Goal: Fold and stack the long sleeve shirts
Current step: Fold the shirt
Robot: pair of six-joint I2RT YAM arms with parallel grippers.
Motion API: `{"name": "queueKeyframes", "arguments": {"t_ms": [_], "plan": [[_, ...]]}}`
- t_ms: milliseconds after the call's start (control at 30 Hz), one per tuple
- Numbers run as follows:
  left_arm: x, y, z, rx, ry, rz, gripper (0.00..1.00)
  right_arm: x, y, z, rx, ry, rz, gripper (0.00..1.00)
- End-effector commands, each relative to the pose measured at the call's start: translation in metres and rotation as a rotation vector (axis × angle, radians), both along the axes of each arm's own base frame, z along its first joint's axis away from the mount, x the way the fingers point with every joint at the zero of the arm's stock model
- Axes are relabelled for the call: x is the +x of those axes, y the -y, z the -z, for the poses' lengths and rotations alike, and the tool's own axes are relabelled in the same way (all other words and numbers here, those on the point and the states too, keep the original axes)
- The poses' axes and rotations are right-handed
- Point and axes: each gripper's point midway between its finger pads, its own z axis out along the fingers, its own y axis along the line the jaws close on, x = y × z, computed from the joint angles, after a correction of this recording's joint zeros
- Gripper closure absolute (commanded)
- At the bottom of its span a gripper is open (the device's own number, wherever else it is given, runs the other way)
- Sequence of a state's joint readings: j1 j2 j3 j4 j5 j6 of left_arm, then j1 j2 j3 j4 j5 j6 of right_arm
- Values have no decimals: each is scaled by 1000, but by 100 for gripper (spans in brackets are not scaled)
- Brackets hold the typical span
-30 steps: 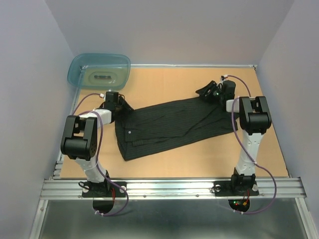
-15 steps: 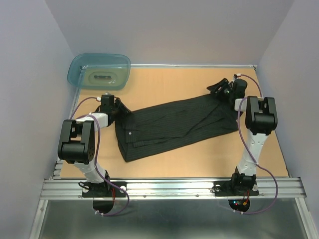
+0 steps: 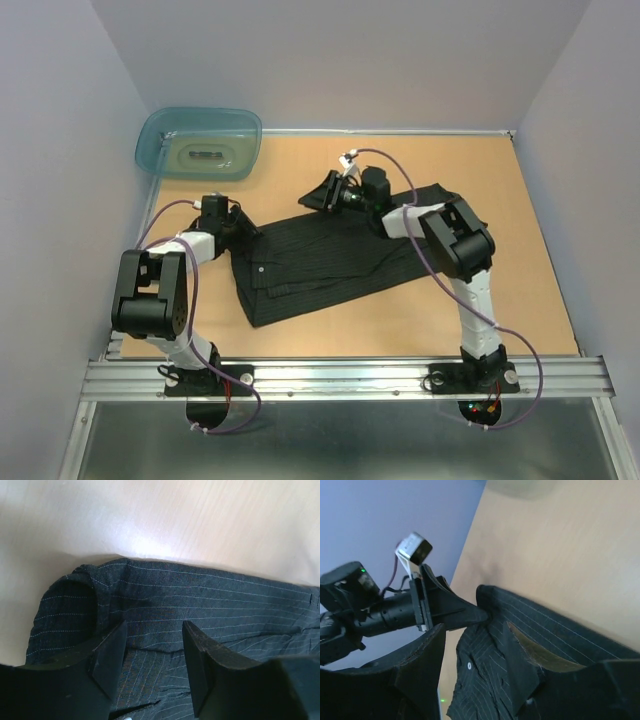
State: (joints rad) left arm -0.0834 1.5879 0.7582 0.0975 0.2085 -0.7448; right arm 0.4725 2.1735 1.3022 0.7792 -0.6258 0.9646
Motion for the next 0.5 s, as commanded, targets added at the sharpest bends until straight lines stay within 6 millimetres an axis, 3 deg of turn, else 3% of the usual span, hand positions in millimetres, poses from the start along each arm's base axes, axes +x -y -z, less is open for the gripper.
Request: {"name": "queueKeyframes", "arguments": {"t_ms": [0,167,233,300,333,467], "plan": [[-13,-4,2,28,-17,5,40,-3,-32,19,44,-4,-51,45],[-22,-7,15,22,-56,-4,40,7,-17,67,-7,-61,7,45],[-22,-8,17,15,-62,-10,40,18,6,84,-26,-91,53,45],[-24,-9,18,15,-63,-17,40,27,24,89,-37,-97,92,45],[-24,-11,19,12,-64,-24,40,35,44,93,-48,-102,132,45],[-26,-16,20,6,-68,-37,40,52,97,91,-63,-94,216,45]]}}
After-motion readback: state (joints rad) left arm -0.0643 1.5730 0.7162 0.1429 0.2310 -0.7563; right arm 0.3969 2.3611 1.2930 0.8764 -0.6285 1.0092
